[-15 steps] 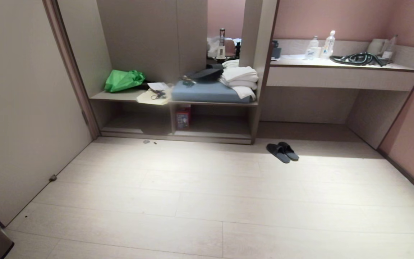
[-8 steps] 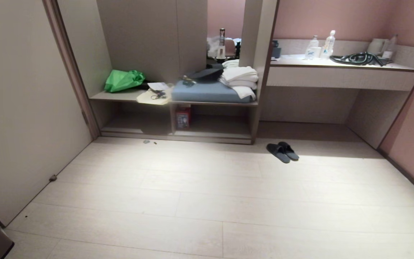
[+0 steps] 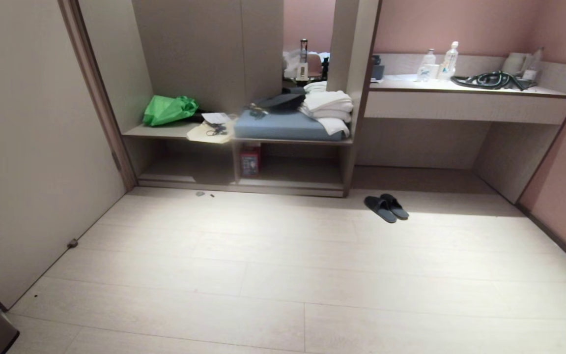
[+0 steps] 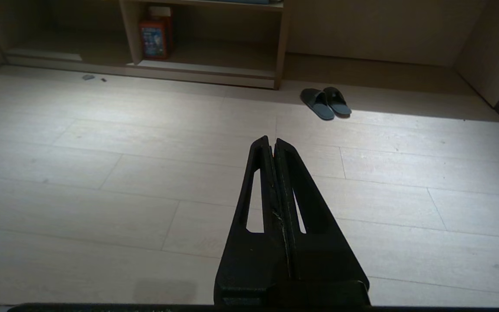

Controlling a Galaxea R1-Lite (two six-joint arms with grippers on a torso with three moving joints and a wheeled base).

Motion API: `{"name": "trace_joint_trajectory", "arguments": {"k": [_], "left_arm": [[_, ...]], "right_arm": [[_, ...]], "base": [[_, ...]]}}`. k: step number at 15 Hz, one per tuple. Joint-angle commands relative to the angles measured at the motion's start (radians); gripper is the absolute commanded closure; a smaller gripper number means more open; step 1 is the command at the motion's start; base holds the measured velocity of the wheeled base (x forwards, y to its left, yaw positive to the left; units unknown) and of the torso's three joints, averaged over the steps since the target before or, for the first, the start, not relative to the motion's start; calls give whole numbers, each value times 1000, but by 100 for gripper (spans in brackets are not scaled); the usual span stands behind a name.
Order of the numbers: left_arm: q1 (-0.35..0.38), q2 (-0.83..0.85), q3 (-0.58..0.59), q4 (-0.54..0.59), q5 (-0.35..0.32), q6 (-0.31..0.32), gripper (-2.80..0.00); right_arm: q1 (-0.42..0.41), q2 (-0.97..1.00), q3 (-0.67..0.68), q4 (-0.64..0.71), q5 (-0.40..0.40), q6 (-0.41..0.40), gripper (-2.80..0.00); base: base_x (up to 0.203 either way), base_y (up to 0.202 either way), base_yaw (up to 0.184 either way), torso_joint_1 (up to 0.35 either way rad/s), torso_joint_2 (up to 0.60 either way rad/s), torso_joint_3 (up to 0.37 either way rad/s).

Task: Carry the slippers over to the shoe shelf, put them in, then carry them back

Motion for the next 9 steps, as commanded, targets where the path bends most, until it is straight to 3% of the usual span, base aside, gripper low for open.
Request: {"name": "trace_joint_trajectory", "arguments": {"k": [1,9], "left_arm": [[0,1,0,0,0,0,0],[0,1,0,0,-1,0,0]], "right_arm": [[0,1,0,0,0,0,0],[-1,1,0,0,0,1,0]], "base": [[0,0,0,0,0,0],[0,0,0,0,0,0]]}}
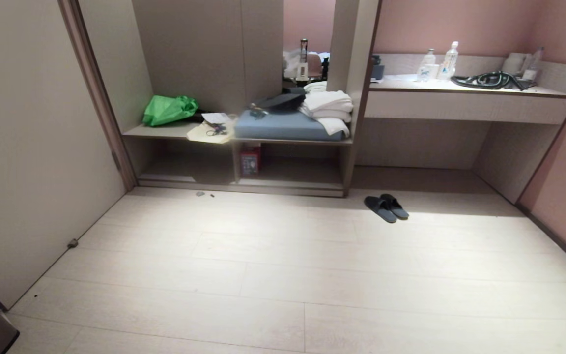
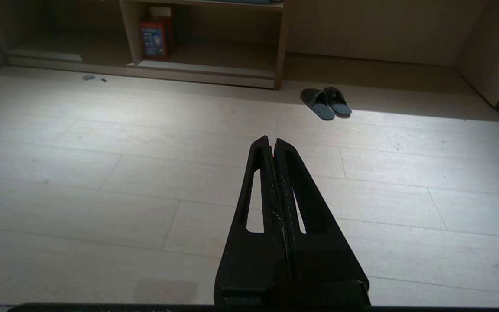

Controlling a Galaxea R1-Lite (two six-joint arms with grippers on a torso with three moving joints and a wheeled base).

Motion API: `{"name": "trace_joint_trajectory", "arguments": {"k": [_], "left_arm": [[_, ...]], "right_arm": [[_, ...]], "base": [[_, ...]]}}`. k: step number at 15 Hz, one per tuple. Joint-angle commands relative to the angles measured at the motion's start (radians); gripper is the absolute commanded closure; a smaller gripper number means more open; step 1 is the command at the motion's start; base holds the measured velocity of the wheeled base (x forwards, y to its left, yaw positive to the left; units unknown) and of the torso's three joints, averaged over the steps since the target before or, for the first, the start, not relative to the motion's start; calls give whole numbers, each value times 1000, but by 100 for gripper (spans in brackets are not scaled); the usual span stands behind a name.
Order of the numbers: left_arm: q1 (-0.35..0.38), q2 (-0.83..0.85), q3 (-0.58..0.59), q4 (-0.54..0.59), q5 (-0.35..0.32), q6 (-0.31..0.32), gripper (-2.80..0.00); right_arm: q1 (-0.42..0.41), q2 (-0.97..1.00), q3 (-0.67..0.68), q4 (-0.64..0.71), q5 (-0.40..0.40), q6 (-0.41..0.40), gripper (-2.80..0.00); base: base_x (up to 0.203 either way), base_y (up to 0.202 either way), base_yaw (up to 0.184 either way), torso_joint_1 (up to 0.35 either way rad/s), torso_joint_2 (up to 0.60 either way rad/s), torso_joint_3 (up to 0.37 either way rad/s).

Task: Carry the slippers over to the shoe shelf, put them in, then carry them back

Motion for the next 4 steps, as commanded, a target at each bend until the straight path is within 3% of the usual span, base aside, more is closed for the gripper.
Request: {"name": "trace_joint_trajectory", "arguments": {"k": [1,4], "left_arm": [[0,1,0,0,0,0,0],[0,1,0,0,0,0,0]], "right_arm": [[1,1,0,0,0,1,0],[1,1,0,0,0,0,0]], "base": [[0,0,0,0,0,0],[0,0,0,0,0,0]]}}
